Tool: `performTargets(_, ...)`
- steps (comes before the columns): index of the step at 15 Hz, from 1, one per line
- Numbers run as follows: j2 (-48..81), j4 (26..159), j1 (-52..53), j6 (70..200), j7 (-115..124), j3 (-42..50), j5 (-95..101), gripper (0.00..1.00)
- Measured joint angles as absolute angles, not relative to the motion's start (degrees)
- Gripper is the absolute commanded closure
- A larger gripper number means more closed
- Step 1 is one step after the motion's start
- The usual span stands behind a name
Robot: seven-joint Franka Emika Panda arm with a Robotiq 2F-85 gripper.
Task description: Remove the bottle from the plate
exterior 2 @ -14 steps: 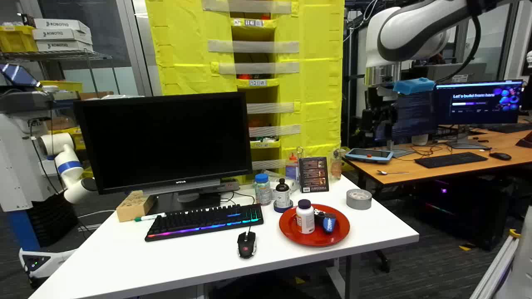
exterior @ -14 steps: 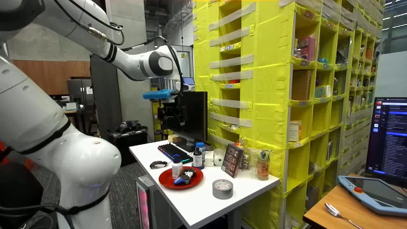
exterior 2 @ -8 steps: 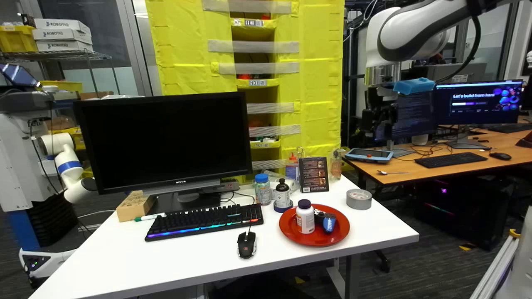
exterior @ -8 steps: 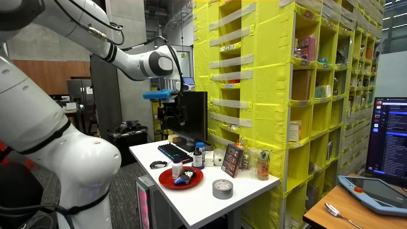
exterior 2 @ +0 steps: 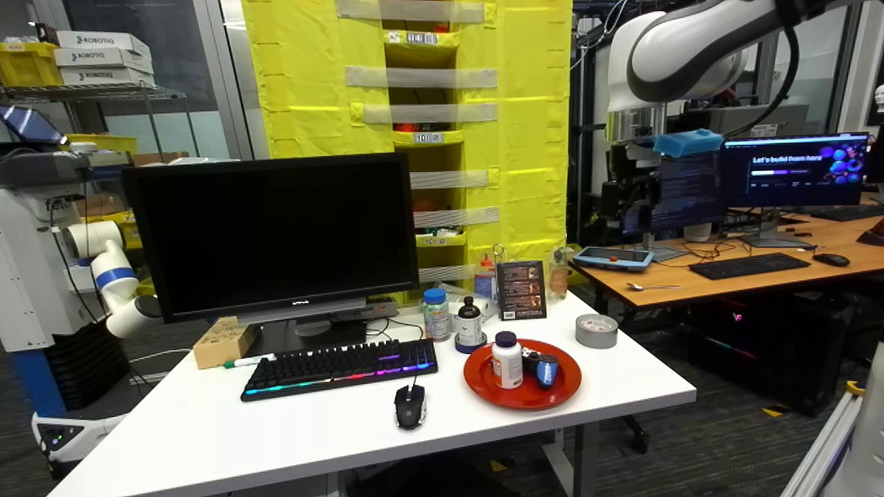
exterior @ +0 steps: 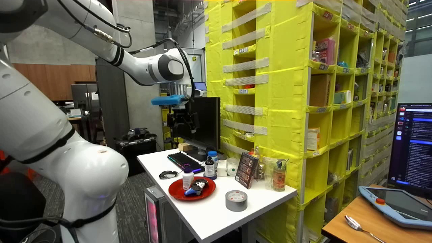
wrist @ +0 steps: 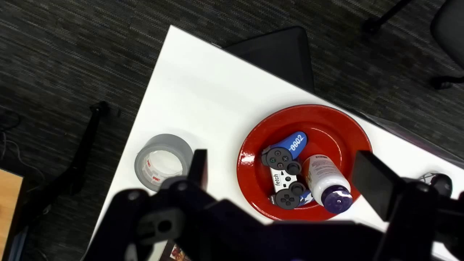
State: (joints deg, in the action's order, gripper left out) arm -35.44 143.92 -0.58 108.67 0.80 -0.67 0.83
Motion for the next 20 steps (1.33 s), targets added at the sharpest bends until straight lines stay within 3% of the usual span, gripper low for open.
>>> performTargets(20, -33.2, 143.0, 1.9, 114.4, 0.9, -6.2, 3.7, 0.0)
